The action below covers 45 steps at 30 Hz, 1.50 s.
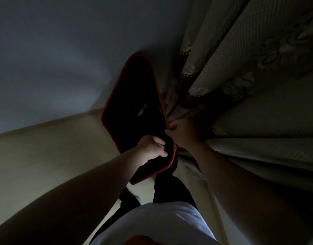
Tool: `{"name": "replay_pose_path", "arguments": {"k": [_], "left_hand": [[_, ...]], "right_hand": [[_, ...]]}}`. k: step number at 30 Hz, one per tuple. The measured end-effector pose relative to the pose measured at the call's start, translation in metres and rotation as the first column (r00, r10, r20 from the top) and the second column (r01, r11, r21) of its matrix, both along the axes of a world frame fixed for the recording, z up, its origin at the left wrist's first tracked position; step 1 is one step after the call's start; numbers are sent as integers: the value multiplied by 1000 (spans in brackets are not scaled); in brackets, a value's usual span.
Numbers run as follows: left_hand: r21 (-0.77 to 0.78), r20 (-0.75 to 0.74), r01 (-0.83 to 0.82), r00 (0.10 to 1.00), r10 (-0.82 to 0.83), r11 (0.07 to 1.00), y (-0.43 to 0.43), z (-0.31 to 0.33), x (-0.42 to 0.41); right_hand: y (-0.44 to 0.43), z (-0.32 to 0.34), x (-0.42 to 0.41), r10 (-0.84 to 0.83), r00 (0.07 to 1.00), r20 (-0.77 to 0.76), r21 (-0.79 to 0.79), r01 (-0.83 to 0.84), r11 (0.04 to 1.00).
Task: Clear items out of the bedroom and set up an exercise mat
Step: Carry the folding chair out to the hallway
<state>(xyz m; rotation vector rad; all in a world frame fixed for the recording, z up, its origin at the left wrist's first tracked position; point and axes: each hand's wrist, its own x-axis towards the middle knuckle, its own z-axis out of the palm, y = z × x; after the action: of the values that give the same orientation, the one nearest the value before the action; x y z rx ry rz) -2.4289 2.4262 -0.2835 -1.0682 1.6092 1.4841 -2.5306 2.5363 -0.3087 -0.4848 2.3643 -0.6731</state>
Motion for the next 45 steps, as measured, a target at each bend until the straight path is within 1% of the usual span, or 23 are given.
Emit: {"name": "replay_pose_path", "arguments": {"k": [3,5,10,13,16,22,25,26,28,29,30,31,32,33,34,35,36,37,38,39,40,42,45], "left_hand": [[-92,-28,187,981,-190,978,-5,-1,15],[-191,-48,234,968,-247,953,-11,-5,30],[-377,-173,213,940,-294,902,-30,-6,71],[-419,-245,151,931,-272,895,-42,3,101],[-459,-262,128,926,-272,879,-52,9,131],[-527,-225,124,934,-279,841,-81,11,173],[-584,-150,80,967,-204,808,-93,14,191],[-620,-114,42,983,-142,784,-95,15,197],[-619,-62,-105,994,85,778,-101,15,211],[-595,-35,-196,975,219,779,-104,14,220],[-542,-2,-264,950,313,798,-104,14,223],[-489,10,-327,925,380,809,-104,11,228],[-439,0,-393,899,437,808,-104,8,231],[-405,-35,-475,862,505,781,-104,4,233],[-370,-64,-558,813,579,743,-106,4,235],[-349,-101,-631,760,642,693,-110,2,235],[-330,-126,-699,699,704,635,-114,0,233],[-313,-140,-758,633,762,572,-119,-2,233],[-300,-127,-803,569,812,515,-124,-3,233],[-291,-126,-846,498,858,448,-128,-6,231],[-286,-123,-877,433,893,386,-131,-10,231],[-276,-157,-924,313,937,263,-138,-19,230],[-282,-193,-954,156,969,98,-140,-21,231]], "right_hand": [[-17,2,21,9,1000,11,23,-9,1000],[-28,7,36,17,1000,2,47,-17,999],[-54,19,64,22,999,-35,51,-20,998],[-72,25,85,32,999,13,44,-32,998],[-87,30,104,39,997,68,67,-44,997],[-114,34,141,93,993,76,120,-101,988],[-126,31,159,60,990,131,99,-73,992],[-130,31,164,52,988,149,113,-69,991],[-141,29,176,9,984,181,88,-25,996],[-149,30,184,-14,976,218,74,-3,997],[-153,31,189,-48,962,270,74,29,997],[-158,34,195,-82,959,272,64,67,996],[-163,36,200,-17,977,210,108,-6,994],[-162,39,210,253,965,69,218,-262,940],[-167,46,215,369,930,0,310,-351,884],[-169,45,215,431,902,-8,311,-408,858],[-173,43,213,440,898,-3,304,-419,856],[-176,37,209,366,930,-17,280,-347,895],[-181,26,210,204,976,79,225,-217,950],[-188,14,203,-106,953,285,109,78,991],[-192,7,195,-252,866,433,41,260,965],[-194,-11,166,-354,818,453,1,397,918],[-189,-22,115,-439,778,450,23,481,876]]}}
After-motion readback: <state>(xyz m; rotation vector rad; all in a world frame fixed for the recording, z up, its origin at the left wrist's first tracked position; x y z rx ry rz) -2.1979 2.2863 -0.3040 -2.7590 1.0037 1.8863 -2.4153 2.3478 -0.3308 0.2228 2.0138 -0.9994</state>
